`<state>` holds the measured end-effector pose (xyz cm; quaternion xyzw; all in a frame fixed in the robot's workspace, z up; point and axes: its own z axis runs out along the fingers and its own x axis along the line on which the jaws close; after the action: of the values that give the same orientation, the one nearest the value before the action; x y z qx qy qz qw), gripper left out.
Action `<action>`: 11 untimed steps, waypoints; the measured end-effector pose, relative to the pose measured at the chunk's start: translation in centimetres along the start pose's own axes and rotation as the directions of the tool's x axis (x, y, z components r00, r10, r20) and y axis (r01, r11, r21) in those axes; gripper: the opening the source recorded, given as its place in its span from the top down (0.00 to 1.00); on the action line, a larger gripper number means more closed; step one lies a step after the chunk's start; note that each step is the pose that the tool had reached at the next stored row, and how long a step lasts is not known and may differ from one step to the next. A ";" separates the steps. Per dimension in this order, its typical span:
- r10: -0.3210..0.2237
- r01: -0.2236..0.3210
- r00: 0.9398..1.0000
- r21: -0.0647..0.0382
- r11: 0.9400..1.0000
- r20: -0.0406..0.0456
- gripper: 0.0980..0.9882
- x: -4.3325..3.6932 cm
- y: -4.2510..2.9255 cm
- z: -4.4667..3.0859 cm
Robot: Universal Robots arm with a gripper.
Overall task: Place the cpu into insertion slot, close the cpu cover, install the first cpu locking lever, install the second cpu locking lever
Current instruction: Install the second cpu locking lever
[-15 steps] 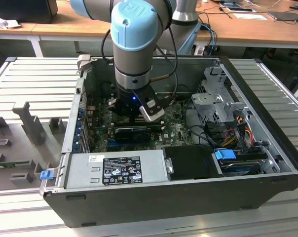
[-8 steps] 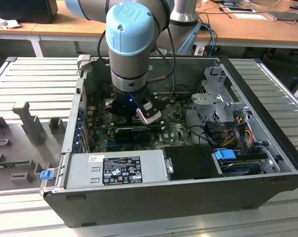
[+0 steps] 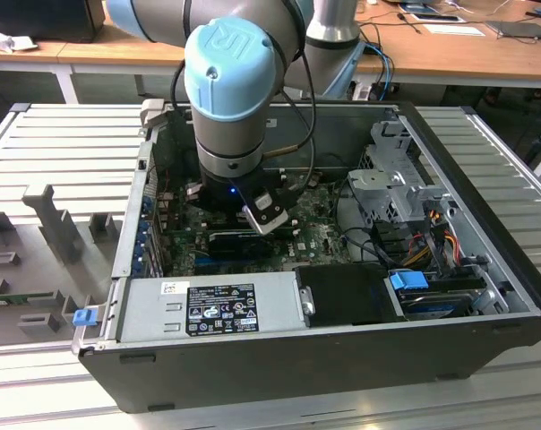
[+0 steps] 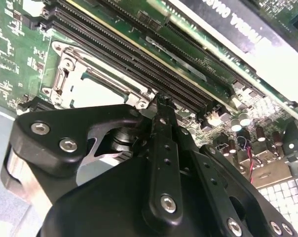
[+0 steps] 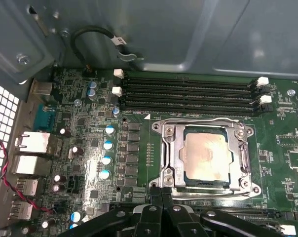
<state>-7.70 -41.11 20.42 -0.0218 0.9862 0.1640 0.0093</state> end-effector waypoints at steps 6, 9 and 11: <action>0.000 0.000 1.000 -0.018 1.000 0.001 0.99 0.05 -0.19 0.54; 0.000 0.000 1.000 -0.025 1.000 0.001 0.99 0.06 -0.23 0.67; 0.000 0.000 1.000 -0.030 1.000 0.001 0.99 0.09 -0.25 0.76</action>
<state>-7.76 -41.11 19.61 -0.0218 0.9836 0.1790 0.0095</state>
